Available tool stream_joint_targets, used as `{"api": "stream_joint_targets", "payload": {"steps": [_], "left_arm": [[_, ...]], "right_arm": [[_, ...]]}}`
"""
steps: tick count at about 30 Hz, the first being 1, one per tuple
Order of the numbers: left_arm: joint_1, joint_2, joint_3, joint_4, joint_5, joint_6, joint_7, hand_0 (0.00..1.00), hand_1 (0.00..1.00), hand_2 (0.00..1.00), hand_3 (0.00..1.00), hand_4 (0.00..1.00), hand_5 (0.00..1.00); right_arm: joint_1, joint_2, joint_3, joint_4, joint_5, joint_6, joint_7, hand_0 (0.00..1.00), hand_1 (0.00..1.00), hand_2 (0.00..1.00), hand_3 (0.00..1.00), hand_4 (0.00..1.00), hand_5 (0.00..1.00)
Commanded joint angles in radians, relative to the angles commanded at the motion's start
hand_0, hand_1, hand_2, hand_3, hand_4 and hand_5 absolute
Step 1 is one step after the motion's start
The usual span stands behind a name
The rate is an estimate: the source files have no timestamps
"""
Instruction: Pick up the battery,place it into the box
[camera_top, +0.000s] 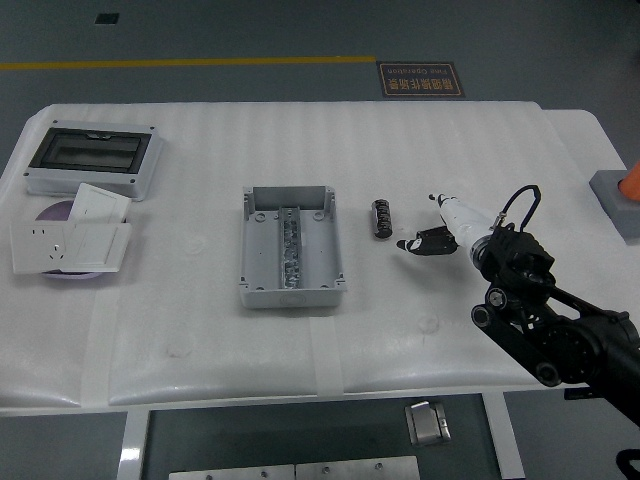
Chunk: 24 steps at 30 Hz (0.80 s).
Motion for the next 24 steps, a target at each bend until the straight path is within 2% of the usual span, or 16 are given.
{"api": "stream_joint_targets", "payload": {"steps": [3,4,9,10,24], "left_arm": [[0.0,0.0,0.0,0.0,0.001,0.0,0.0,0.578,0.623,0.522,0.568,0.596,0.031],[0.001,0.0,0.001,0.0,0.001,0.001,-0.001,0.576,0.622,0.521,0.568,0.597,0.032],[0.0,-0.001,0.001,0.001,0.002,0.001,-0.002,0.576,0.622,0.521,0.568,0.597,0.032],[0.0,-0.001,0.001,0.001,0.003,0.001,-0.003,0.574,0.624,0.526,0.568,0.596,0.034],[0.0,-0.001,0.007,0.004,0.0,-0.001,-0.013,0.574,0.625,0.527,0.567,0.597,0.035]], "right_arm": [[0.0,0.0,-0.001,-0.002,-0.002,-0.001,-0.008,0.68,0.728,0.993,0.998,0.967,0.675],[0.0,0.001,-0.001,-0.003,-0.002,-0.001,-0.011,0.527,0.717,0.993,0.998,0.873,0.625],[0.003,0.005,-0.005,-0.007,0.0,-0.01,-0.018,0.527,0.717,0.993,0.998,0.873,0.625],[0.003,0.005,-0.006,-0.008,0.001,-0.012,-0.018,0.397,0.746,0.998,0.998,0.809,0.563],[0.012,0.02,-0.025,-0.032,0.003,-0.057,0.002,0.364,0.749,0.998,0.998,0.79,0.551]]}}
